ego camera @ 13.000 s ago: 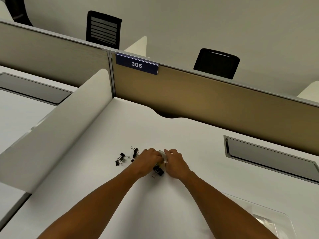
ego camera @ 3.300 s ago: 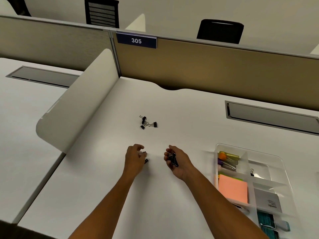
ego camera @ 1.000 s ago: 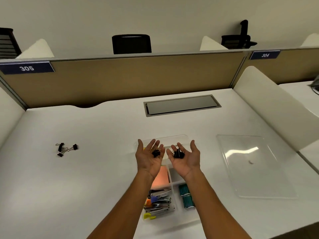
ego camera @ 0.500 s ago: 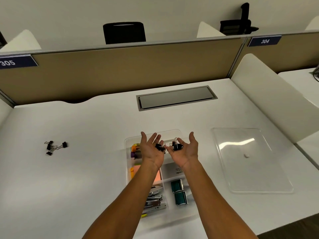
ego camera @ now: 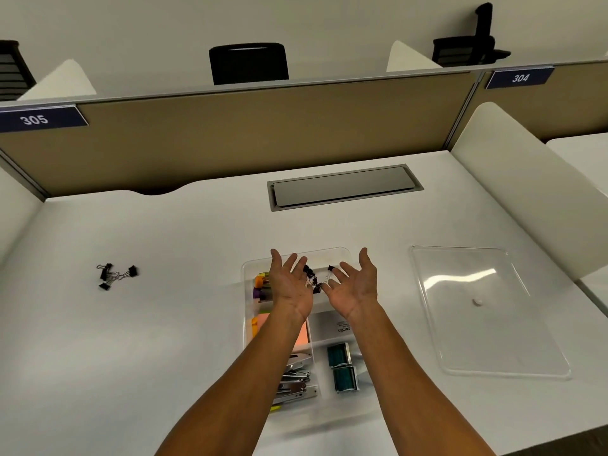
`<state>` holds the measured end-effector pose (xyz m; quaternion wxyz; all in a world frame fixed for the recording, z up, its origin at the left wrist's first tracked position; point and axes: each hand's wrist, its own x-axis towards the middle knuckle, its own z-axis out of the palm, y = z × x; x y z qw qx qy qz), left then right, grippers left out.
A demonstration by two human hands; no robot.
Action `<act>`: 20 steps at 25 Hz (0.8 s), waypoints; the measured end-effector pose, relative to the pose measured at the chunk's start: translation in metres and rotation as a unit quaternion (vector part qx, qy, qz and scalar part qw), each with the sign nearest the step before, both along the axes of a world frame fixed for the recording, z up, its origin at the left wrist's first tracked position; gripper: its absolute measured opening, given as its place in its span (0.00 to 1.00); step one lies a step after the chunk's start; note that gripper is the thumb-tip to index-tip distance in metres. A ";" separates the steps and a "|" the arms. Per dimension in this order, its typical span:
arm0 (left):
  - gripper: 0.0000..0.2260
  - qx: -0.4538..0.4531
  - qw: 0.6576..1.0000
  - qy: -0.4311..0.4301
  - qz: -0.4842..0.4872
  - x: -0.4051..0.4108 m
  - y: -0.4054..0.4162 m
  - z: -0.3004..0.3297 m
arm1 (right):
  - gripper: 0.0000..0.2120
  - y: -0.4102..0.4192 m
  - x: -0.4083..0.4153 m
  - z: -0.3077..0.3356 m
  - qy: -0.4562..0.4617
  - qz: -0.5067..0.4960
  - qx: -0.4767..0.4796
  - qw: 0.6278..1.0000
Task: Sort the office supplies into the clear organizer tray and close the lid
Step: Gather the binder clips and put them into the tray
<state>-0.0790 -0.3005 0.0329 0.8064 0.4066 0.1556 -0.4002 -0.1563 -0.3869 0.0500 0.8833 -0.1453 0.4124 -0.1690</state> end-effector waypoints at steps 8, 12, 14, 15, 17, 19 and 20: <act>0.33 -0.036 0.999 -0.009 0.014 -0.003 0.018 0.022 | 0.36 0.016 -0.001 0.013 -0.031 0.014 -0.029 0.999; 0.32 -0.069 0.997 -0.017 0.032 -0.003 0.038 0.032 | 0.32 0.032 0.002 0.022 -0.079 0.034 -0.043 0.995; 0.32 -0.082 0.996 -0.021 0.041 -0.002 0.050 0.036 | 0.31 0.041 0.005 0.027 -0.085 0.050 -0.053 0.994; 0.32 -0.089 0.995 -0.025 0.047 0.000 0.056 0.037 | 0.30 0.045 0.008 0.029 -0.088 0.057 -0.054 0.993; 0.32 -0.099 0.993 -0.033 0.062 0.006 0.069 0.041 | 0.28 0.053 0.015 0.033 -0.094 0.071 -0.053 0.992; 0.31 -0.102 0.990 -0.044 0.085 0.013 0.084 0.046 | 0.28 0.063 0.024 0.037 -0.098 0.085 -0.052 0.990; 0.31 -0.105 0.988 -0.050 0.100 0.017 0.094 0.049 | 0.27 0.069 0.030 0.038 -0.099 0.092 -0.049 0.990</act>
